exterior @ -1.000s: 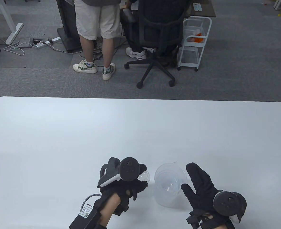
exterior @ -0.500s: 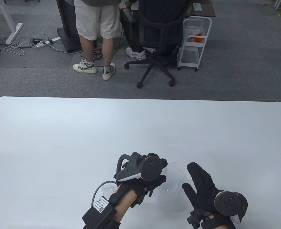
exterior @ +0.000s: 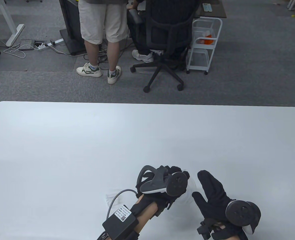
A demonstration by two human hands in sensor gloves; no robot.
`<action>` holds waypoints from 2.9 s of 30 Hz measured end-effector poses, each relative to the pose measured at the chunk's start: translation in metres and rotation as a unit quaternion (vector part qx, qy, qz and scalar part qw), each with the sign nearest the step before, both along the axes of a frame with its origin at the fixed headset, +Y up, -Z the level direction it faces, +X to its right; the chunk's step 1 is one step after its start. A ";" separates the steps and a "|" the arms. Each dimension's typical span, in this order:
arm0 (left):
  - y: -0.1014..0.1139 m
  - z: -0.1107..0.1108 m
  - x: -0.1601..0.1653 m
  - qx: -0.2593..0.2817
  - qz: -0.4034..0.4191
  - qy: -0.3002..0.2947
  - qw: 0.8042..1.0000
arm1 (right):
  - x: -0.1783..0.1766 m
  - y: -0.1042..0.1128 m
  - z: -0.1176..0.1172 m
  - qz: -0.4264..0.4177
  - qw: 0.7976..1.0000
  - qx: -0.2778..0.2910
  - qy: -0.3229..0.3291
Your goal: Nest plastic beakers
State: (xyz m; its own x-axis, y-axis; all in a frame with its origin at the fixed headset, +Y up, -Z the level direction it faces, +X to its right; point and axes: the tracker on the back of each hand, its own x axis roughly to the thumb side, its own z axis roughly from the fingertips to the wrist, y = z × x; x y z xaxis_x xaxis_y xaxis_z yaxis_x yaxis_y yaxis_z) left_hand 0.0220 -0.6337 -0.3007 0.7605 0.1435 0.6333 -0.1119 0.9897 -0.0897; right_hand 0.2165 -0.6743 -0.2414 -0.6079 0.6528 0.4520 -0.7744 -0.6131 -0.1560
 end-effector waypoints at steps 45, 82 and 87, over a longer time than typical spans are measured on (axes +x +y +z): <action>-0.108 0.012 -0.217 -0.150 -0.009 0.228 0.962 | -0.002 -0.003 0.002 0.010 1.000 -0.005 0.005; -0.099 0.008 -0.187 -0.118 0.022 0.188 0.975 | 0.001 -0.004 0.005 0.003 1.000 -0.003 0.005; -0.076 0.005 -0.175 -0.103 0.041 0.170 0.979 | 0.002 -0.005 0.005 0.003 1.000 -0.003 0.004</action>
